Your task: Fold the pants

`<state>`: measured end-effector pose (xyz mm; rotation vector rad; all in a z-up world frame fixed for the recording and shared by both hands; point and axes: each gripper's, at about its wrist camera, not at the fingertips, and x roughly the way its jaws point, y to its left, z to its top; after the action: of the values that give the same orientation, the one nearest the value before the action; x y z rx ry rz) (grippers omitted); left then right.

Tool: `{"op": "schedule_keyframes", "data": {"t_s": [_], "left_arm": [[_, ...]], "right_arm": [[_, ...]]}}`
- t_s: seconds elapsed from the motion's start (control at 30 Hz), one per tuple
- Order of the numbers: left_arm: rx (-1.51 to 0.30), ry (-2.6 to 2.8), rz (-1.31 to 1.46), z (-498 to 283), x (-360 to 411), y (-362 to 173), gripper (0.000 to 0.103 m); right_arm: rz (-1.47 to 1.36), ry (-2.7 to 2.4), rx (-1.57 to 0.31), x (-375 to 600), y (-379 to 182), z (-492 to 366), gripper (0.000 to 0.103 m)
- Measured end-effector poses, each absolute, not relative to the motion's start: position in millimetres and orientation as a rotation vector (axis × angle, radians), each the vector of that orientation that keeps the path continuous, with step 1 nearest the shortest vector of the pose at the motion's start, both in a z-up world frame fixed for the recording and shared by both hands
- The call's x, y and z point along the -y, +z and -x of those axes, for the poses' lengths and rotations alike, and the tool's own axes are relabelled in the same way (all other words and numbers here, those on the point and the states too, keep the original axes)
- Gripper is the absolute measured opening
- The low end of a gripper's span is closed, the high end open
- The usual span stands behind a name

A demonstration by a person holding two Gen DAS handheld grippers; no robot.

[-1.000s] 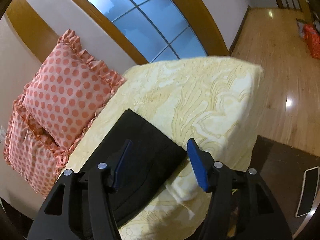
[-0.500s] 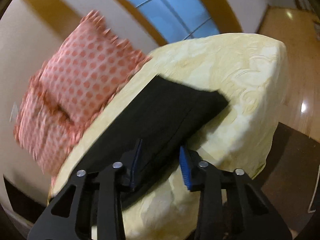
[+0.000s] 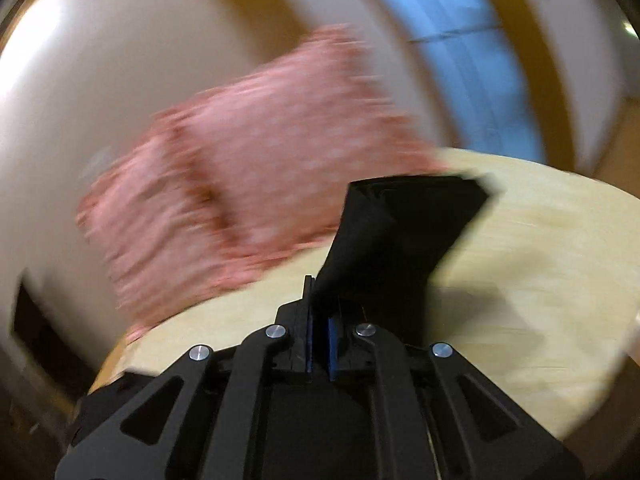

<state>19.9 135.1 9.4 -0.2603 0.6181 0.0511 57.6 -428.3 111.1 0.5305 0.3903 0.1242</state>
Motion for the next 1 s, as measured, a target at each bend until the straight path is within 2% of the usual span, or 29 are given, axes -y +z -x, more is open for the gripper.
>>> {"op": "schedule_keyframes", "data": {"t_s": [0.13,0.27,0.37,0.6,0.73,0.8,0.83,0.87,0.9,0.97,1.0], "left_arm": [[-0.612,0.052,0.294,-20,-138,11,0.101],[-0.608,0.054,0.318,-20,-140,11,0.101],[-0.605,0.038,0.334,-20,-143,12,0.101],[-0.594,0.03,0.345,-18,-145,12,0.101],[-0.581,-0.002,0.408,-13,-153,18,0.101],[-0.557,-0.025,0.468,-6,-164,25,0.101],[-0.537,-0.017,0.492,-1,-173,30,0.101],[-0.516,0.006,0.504,4,-182,35,0.101],[-0.498,0.037,0.511,8,-192,40,0.101],[-0.468,0.088,0.522,14,-208,46,0.101],[-0.457,0.114,0.529,18,-217,47,0.101]], "right_arm": [[-0.397,0.526,-0.494,298,118,-87,0.005],[-0.163,0.746,-0.764,183,63,-90,0.005],[-0.164,0.756,-0.855,164,37,-93,0.005],[-0.288,0.608,-0.672,184,78,-99,0.005],[0.017,0.683,-0.758,131,58,-83,0.005],[0.082,0.68,-0.783,125,46,-78,0.007],[0.112,0.678,-0.78,123,43,-75,0.009],[0.134,0.691,-0.771,122,43,-71,0.015],[0.151,0.712,-0.769,120,43,-68,0.033],[0.165,0.803,-0.755,112,47,-59,0.054],[0.158,0.836,-0.732,113,51,-53,0.053]]}}
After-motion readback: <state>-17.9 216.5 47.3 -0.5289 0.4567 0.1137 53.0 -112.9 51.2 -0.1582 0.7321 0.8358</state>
